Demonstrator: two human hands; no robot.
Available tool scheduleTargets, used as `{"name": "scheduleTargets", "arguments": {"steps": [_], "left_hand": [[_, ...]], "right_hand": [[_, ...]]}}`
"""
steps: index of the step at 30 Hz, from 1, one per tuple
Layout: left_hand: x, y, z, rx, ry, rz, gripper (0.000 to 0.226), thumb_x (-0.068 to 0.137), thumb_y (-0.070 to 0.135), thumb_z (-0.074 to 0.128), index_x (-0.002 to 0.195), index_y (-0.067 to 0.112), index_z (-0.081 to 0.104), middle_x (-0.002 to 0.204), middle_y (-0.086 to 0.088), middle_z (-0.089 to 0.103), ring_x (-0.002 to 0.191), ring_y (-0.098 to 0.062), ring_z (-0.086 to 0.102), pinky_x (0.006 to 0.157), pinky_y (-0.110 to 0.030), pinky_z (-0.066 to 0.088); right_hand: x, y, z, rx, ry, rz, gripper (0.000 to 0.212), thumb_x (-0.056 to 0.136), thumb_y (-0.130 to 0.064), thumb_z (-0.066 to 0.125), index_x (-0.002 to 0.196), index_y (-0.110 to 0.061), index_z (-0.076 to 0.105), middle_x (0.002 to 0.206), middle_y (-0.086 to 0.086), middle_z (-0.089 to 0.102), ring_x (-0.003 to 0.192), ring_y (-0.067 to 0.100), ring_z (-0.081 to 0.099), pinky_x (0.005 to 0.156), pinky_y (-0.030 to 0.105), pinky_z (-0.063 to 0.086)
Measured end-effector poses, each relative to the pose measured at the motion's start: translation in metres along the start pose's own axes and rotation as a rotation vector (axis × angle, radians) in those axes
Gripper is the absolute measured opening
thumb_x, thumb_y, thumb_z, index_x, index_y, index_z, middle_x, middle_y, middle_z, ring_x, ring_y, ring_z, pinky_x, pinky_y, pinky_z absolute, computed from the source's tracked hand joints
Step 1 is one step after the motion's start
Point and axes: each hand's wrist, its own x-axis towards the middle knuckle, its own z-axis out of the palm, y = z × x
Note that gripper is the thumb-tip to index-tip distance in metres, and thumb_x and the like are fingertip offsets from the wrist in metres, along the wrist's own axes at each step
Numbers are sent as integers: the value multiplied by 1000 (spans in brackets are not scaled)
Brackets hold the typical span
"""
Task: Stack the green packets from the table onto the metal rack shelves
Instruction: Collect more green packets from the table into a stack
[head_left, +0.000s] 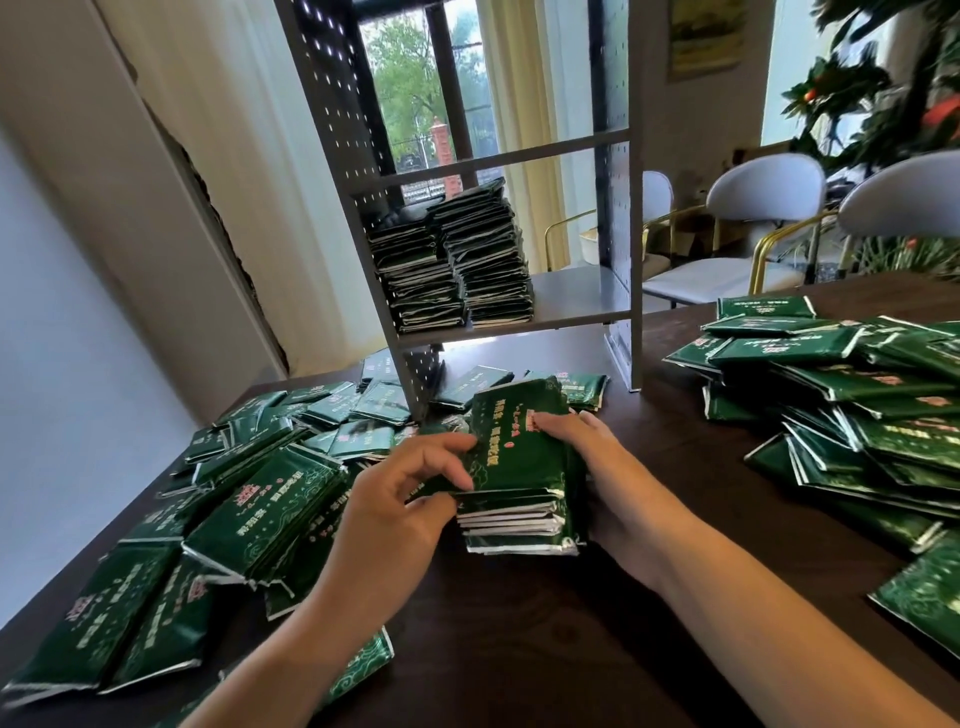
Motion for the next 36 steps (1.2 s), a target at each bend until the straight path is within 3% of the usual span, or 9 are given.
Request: {"name": "scheduleTargets", "arguments": {"steps": [3, 5, 9, 13, 15, 18, 26, 30, 36], "left_hand": [[4, 10, 0, -219, 14, -123, 35, 82, -25, 51, 81, 6, 68, 106, 3, 76, 97, -8, 71, 70, -17, 54], [8, 14, 2, -273, -7, -222, 17, 89, -2, 59, 100, 7, 69, 106, 2, 75, 94, -4, 70, 69, -19, 55], [15, 5, 12, -252, -161, -442, 55, 78, 51, 72, 130, 41, 59, 128, 8, 68, 122, -15, 62, 105, -52, 46], [17, 3, 31, -347, -174, -588, 31, 101, 39, 51, 131, 46, 54, 126, 9, 69, 120, -20, 63, 110, -54, 42], [16, -1, 36, -329, -223, -610, 40, 97, 52, 50, 136, 47, 53, 135, 10, 64, 128, -19, 57, 114, -53, 37], [17, 1, 42, -349, -229, -618, 43, 96, 54, 49, 134, 37, 61, 132, 6, 67, 131, -21, 55, 117, -52, 33], [13, 11, 48, -367, -225, -626, 33, 106, 37, 39, 124, 27, 65, 115, -6, 74, 110, -25, 70, 103, -53, 51], [11, 7, 45, -338, -213, -639, 34, 106, 39, 38, 127, 30, 63, 115, -4, 75, 110, -24, 70, 104, -51, 51], [4, 11, 36, -422, -266, -702, 37, 106, 36, 39, 134, 21, 58, 124, -9, 71, 118, -27, 66, 106, -51, 49]], "right_hand": [[3, 2, 0, 2, 23, 8, 99, 61, -51, 84, 147, -33, 40, 114, 7, 74, 95, 26, 76, 92, 54, 57], [5, 2, -2, -2, 38, 8, 88, 65, -51, 81, 144, -32, 45, 111, 6, 75, 93, 24, 76, 91, 53, 58], [7, 3, -4, -30, 69, -15, 57, 81, -47, 69, 133, -27, 57, 102, 4, 77, 85, 20, 76, 72, 36, 59], [10, 5, -1, -58, 107, -62, 72, 75, -56, 67, 141, -33, 48, 125, 6, 70, 97, 27, 74, 87, 46, 59], [11, 5, -3, -71, 135, -88, 80, 71, -60, 66, 144, -37, 44, 131, 5, 66, 101, 27, 73, 93, 51, 57], [10, 9, -3, -22, 133, -87, 59, 88, -53, 57, 144, -36, 49, 120, 5, 72, 95, 24, 75, 84, 44, 60], [4, 10, -4, -8, 109, -123, 58, 95, -54, 50, 150, -41, 40, 124, 6, 70, 90, 25, 76, 73, 38, 59], [2, 10, 1, -10, 67, -96, 92, 68, -69, 63, 151, -36, 41, 117, 5, 74, 94, 28, 76, 88, 47, 59], [-5, 3, 3, 1, -16, -68, 36, 96, -35, 59, 131, -27, 57, 105, 11, 76, 85, 28, 75, 77, 39, 59]]}}
